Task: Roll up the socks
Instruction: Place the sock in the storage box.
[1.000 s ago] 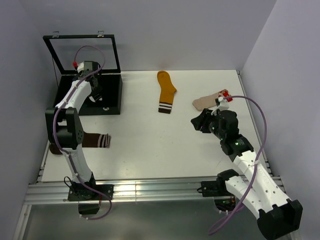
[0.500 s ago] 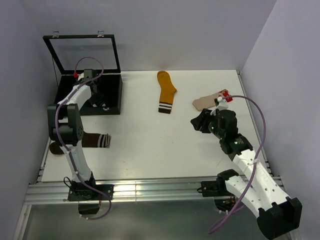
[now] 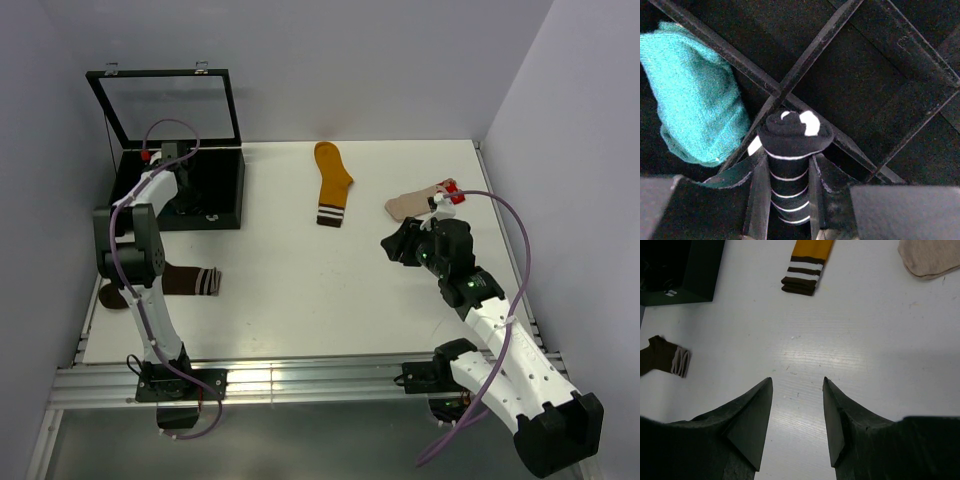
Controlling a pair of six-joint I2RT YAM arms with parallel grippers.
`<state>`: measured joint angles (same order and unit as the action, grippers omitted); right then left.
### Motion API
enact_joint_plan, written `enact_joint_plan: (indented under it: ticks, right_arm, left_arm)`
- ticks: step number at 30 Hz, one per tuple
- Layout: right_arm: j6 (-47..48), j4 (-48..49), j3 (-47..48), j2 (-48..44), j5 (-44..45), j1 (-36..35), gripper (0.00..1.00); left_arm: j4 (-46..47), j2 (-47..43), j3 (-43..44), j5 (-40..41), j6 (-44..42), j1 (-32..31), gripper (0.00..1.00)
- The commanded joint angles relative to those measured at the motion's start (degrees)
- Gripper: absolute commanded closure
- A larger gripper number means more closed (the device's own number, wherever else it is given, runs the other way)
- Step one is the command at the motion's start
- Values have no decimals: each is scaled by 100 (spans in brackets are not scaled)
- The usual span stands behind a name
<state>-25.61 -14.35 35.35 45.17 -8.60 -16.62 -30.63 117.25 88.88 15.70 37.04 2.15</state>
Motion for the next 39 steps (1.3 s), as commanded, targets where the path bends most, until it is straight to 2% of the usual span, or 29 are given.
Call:
enact_joint_plan:
  ticks: [1, 7, 13, 15, 18, 21, 24, 39]
  right_arm:
    - [126, 134, 33, 27, 69, 36, 48]
    - [126, 143, 33, 45, 69, 28, 48]
    - [117, 178, 15, 71, 34, 36, 48]
    - [117, 178, 15, 80, 25, 36, 48]
    - [108, 196, -11, 89, 25, 28, 48]
    - [117, 187, -2, 80, 25, 27, 48]
    - [117, 169, -2, 19, 60, 28, 48]
    - [108, 169, 24, -69, 69, 28, 48]
  left_arm:
    - [-83, 298, 226, 188, -153, 110, 93]
    - [-197, 369, 60, -348, 14, 101, 92]
    - [-487, 702, 146, -253, 67, 101, 90]
    - [-444, 720, 138, -261, 41, 92, 86]
    - [-347, 711, 147, -287, 14, 101, 70]
    - [-487, 738, 331, -270, -12, 101, 61]
    - [-566, 615, 384, -235, -30, 101, 55]
    - [-1147, 44, 622, -445, 146, 101, 36]
